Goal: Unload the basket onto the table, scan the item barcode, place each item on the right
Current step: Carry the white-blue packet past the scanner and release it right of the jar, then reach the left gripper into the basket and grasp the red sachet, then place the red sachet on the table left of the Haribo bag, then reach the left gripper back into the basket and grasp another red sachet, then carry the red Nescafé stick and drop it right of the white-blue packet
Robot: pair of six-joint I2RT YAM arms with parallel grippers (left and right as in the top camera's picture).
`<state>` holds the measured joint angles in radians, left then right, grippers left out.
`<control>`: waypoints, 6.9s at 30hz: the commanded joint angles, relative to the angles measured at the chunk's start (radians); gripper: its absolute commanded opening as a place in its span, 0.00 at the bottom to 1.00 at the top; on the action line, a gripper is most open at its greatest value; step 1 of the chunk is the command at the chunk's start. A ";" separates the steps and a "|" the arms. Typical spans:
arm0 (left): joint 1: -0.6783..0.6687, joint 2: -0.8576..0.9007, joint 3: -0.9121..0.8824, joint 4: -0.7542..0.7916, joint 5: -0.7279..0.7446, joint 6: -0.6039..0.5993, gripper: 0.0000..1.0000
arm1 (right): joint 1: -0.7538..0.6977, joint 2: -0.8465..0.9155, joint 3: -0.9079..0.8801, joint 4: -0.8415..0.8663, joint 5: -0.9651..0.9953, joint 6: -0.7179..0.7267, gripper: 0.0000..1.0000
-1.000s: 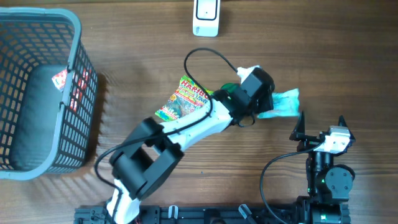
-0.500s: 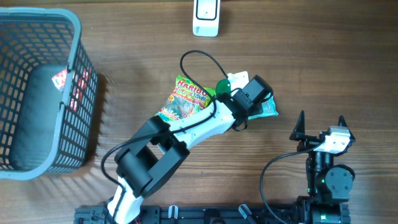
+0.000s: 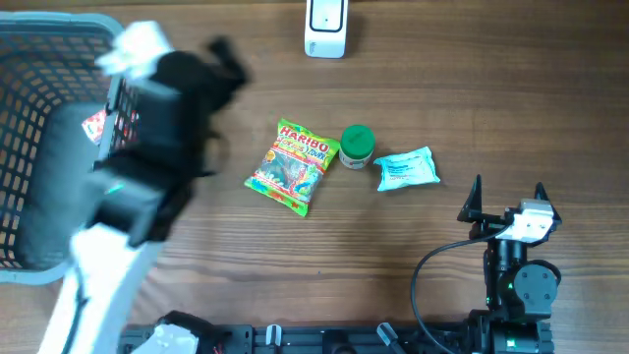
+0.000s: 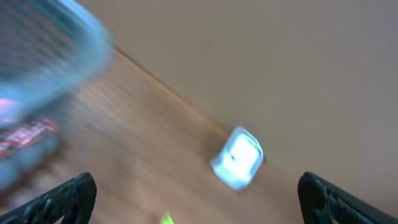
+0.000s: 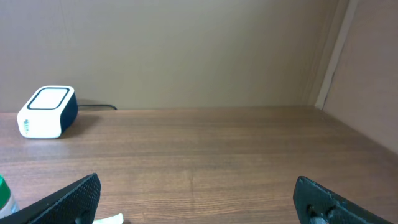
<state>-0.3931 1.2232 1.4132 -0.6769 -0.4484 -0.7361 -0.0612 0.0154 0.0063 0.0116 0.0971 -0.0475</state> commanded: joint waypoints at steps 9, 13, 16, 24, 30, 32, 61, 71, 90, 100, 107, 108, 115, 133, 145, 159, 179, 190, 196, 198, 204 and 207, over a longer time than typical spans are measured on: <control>0.879 0.204 0.006 -0.124 0.398 0.048 1.00 | 0.002 -0.005 -0.001 0.003 -0.008 -0.005 1.00; 0.908 0.460 0.006 -0.119 0.403 0.052 0.92 | 0.002 -0.005 -0.001 0.003 -0.008 -0.005 1.00; 0.909 0.633 0.006 -0.084 0.407 0.052 0.80 | 0.002 -0.005 -0.001 0.003 -0.008 -0.005 1.00; 0.908 0.772 0.006 0.055 0.467 0.103 0.81 | 0.002 -0.005 -0.001 0.003 -0.008 -0.005 1.00; 0.908 0.772 0.005 0.061 0.468 0.105 0.04 | 0.002 -0.005 -0.001 0.003 -0.008 -0.005 1.00; 0.908 0.772 0.005 0.047 0.468 0.113 0.04 | 0.002 -0.005 -0.001 0.003 -0.008 -0.005 1.00; 0.908 0.820 0.057 0.040 0.591 0.292 0.04 | 0.002 -0.005 -0.001 0.003 -0.008 -0.005 1.00; 0.987 0.182 0.294 -0.277 0.769 0.220 0.04 | 0.002 -0.005 -0.001 0.003 -0.008 -0.005 1.00; 0.141 0.723 -0.143 -0.078 0.376 -0.464 0.04 | 0.002 -0.005 -0.001 0.003 -0.008 -0.005 1.00; 0.089 0.473 -0.170 -0.103 0.356 -0.412 1.00 | 0.002 -0.005 -0.001 0.003 -0.008 -0.005 1.00; 0.281 -0.148 -0.078 -0.094 0.035 -0.095 1.00 | 0.002 -0.005 -0.001 0.003 -0.008 -0.005 1.00; 0.402 -0.188 -0.078 -0.074 0.082 -0.050 1.00 | 0.002 -0.005 -0.001 0.003 -0.008 -0.005 1.00; 1.101 -0.038 -0.078 0.133 0.724 0.277 1.00 | 0.002 -0.005 -0.001 0.003 -0.008 -0.005 1.00; 0.867 0.610 -0.085 0.085 0.451 1.359 1.00 | 0.002 -0.005 -0.001 0.003 -0.008 -0.005 1.00; 0.823 0.803 -0.085 0.060 0.414 1.514 1.00 | 0.002 -0.005 -0.001 0.003 -0.008 -0.005 1.00; 0.959 0.714 0.027 0.060 0.724 0.913 0.04 | 0.002 -0.005 -0.001 0.003 -0.008 -0.005 1.00; -0.115 0.424 0.138 0.043 0.885 0.727 0.04 | 0.002 -0.005 -0.001 0.003 -0.008 -0.005 1.00; -0.436 0.949 0.138 0.716 0.886 0.455 0.04 | 0.002 -0.005 -0.001 0.003 -0.008 -0.005 1.00; -0.441 1.055 0.137 0.757 0.905 0.331 0.04 | 0.002 -0.005 -0.001 0.003 -0.008 -0.005 1.00; -0.463 1.060 0.138 0.767 0.908 0.331 0.23 | 0.002 -0.005 -0.001 0.003 -0.008 -0.005 1.00; -0.439 0.940 0.138 0.826 0.841 0.337 1.00 | 0.002 -0.005 -0.001 0.003 -0.008 -0.005 1.00; -0.405 0.828 0.138 0.786 0.646 0.341 1.00 | 0.002 -0.005 -0.001 0.003 -0.008 -0.005 1.00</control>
<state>-0.8360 2.2013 1.5455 0.1257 0.3759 -0.4049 -0.0612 0.0158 0.0063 0.0120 0.0963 -0.0475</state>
